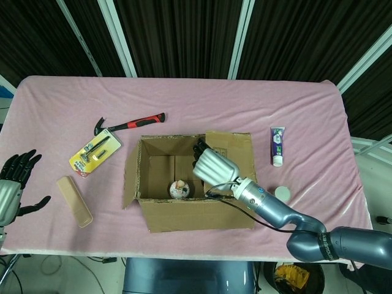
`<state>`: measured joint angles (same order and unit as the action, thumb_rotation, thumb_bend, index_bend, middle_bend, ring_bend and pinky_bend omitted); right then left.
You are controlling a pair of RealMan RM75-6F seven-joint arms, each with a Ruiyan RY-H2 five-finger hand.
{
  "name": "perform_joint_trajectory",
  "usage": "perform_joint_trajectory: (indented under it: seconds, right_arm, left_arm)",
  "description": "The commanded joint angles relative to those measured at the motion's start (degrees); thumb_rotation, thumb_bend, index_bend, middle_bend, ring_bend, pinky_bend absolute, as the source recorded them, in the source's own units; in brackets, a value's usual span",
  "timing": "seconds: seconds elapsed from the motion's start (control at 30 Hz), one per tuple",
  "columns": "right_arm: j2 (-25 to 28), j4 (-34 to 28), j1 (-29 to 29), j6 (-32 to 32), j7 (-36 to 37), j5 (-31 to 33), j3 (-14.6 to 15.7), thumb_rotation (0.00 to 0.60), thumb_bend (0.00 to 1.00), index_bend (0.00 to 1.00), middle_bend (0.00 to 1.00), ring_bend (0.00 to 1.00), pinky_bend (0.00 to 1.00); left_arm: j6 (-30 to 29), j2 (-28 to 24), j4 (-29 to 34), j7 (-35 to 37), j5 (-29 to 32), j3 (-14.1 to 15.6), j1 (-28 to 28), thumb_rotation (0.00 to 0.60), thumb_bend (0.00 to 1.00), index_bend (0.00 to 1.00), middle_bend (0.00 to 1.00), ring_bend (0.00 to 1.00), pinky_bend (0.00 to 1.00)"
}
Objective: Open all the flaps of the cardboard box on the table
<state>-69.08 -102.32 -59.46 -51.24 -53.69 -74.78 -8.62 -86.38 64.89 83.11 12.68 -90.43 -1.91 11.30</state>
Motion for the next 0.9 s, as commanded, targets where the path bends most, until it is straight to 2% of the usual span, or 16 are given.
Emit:
perform_joint_trajectory:
  seconds: [0.03, 0.17, 0.27, 0.5, 0.67, 0.8, 0.9]
  right_arm:
    - [2.16, -2.21, 0.47, -1.01, -1.74, -0.19, -0.03, 0.6, 1.0, 0.58, 0.48, 0.25, 0.26]
    - [4.43, -4.14, 1.07, -2.06, -3.07, -0.2, -0.1, 0.6, 0.95, 0.58, 0.46, 0.24, 0.25]
    - [6.43, -5.51, 1.75, -2.83, -4.48, 0.37, 0.04, 0.6, 0.87, 0.57, 0.42, 0.22, 0.25]
    - [10.42, -7.68, 3.44, -4.68, -6.94, 0.66, 0.63, 0.6, 0.66, 0.46, 0.32, 0.17, 0.23]
    - [13.04, -8.87, 4.89, -6.07, -7.74, 0.98, 0.95, 0.6, 0.58, 0.42, 0.3, 0.15, 0.23]
    - [15.16, -9.68, 6.13, -7.13, -8.05, 0.78, 1.27, 0.6, 0.46, 0.36, 0.25, 0.14, 0.22]
    - [16.33, -10.08, 6.87, -7.69, -8.09, 0.13, 1.51, 0.6, 0.44, 0.34, 0.24, 0.14, 0.22]
  left_arm:
    - [-0.14, 0.04, -0.06, -0.09, -0.18, 0.0, -0.05, 0.6, 0.17, 0.0, 0.0, 0.0, 0.0]
    - [-0.26, 0.1, -0.15, -0.23, -0.37, -0.01, -0.08, 0.6, 0.17, 0.0, 0.0, 0.0, 0.0]
    - [-0.34, 0.14, -0.2, -0.43, -0.55, 0.02, -0.11, 0.6, 0.17, 0.0, 0.0, 0.0, 0.0]
    - [-0.37, 0.22, -0.22, -1.11, -0.59, -0.04, -0.2, 0.6, 0.17, 0.0, 0.0, 0.0, 0.0]
    - [-0.32, 0.29, -0.14, -1.73, -0.65, -0.02, -0.26, 0.6, 0.17, 0.0, 0.0, 0.0, 0.0]
    - [-0.32, 0.32, -0.03, -2.23, -0.74, 0.03, -0.33, 0.6, 0.17, 0.0, 0.0, 0.0, 0.0]
    - [-0.27, 0.35, 0.05, -2.59, -0.72, 0.03, -0.37, 0.6, 0.17, 0.0, 0.0, 0.0, 0.0]
